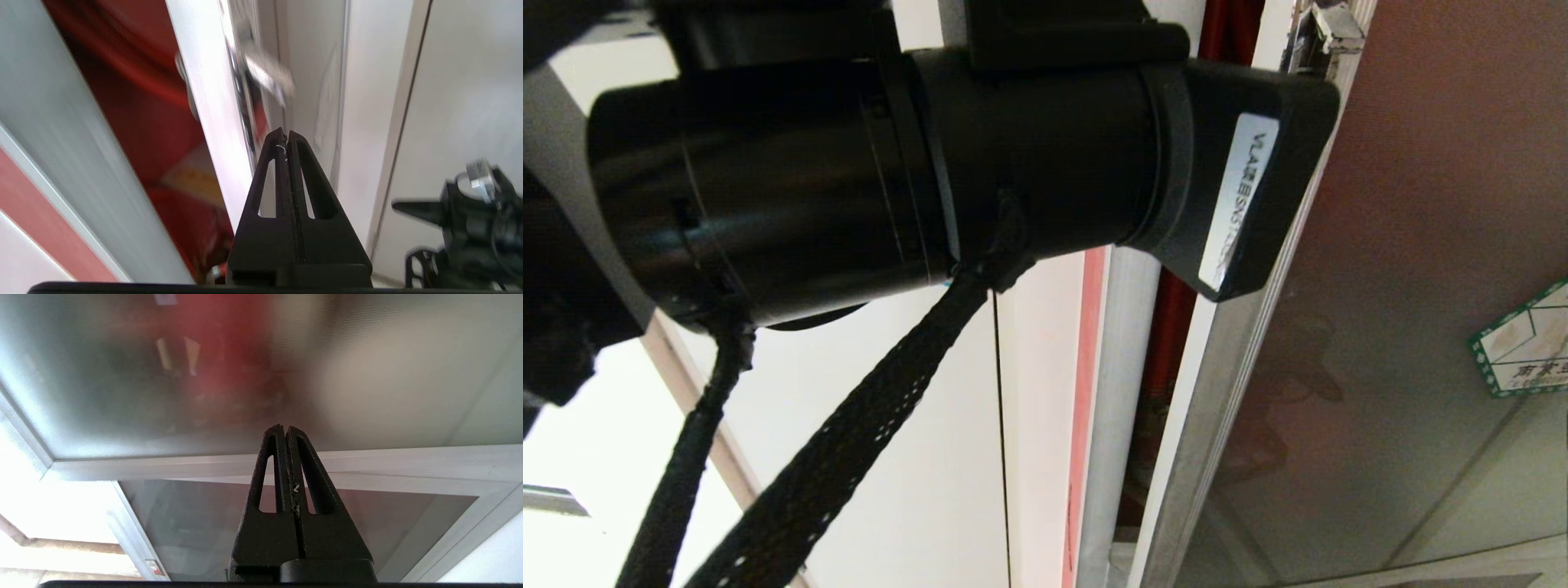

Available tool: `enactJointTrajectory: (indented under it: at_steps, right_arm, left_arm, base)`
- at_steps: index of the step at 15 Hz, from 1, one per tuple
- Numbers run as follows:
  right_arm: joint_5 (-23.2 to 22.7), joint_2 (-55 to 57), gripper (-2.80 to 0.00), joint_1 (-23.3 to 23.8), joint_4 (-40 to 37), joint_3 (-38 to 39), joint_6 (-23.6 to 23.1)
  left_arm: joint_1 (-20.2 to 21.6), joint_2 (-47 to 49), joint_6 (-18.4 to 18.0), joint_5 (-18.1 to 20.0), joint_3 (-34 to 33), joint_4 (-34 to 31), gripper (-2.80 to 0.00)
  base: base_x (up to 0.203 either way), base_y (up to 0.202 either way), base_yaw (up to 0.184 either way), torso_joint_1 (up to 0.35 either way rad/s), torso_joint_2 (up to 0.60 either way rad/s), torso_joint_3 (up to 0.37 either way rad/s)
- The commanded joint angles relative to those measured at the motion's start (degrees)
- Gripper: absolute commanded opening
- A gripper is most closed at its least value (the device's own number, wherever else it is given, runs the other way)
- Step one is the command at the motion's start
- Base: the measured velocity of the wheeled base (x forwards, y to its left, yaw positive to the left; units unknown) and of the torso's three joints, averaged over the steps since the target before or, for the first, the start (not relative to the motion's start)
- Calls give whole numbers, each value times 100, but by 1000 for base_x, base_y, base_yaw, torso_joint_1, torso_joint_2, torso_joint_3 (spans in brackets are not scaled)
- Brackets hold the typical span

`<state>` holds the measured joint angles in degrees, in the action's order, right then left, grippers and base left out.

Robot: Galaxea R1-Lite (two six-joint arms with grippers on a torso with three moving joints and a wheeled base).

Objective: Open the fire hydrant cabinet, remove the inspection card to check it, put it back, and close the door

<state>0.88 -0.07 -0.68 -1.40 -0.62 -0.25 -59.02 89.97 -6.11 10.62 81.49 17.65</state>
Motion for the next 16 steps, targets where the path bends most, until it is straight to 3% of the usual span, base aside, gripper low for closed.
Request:
enactJointTrajectory:
  at_steps: [1, 9, 12, 16]
  right_arm:
    - [0, 7, -280, -2, 0, 0, -1]
    - [0, 7, -280, -2, 0, 1, -1]
    - [0, 7, -280, -2, 0, -7, -1]
    - [0, 7, -280, -1, 0, -6, -1]
  left_arm:
    - [-47, -126, 2, 2, -260, -119, -280]
    - [8, -627, 226, -38, -1242, 598, -280]
    - [309, -1110, 398, -36, -1680, 606, -280]
    - [628, -903, 738, -33, -1747, 620, -280]
  base:
    - [0, 0, 0, 0, 0, 0]
    - [0, 0, 0, 0, 0, 0]
    - [0, 0, 0, 0, 0, 0]
    - [0, 0, 0, 0, 0, 0]
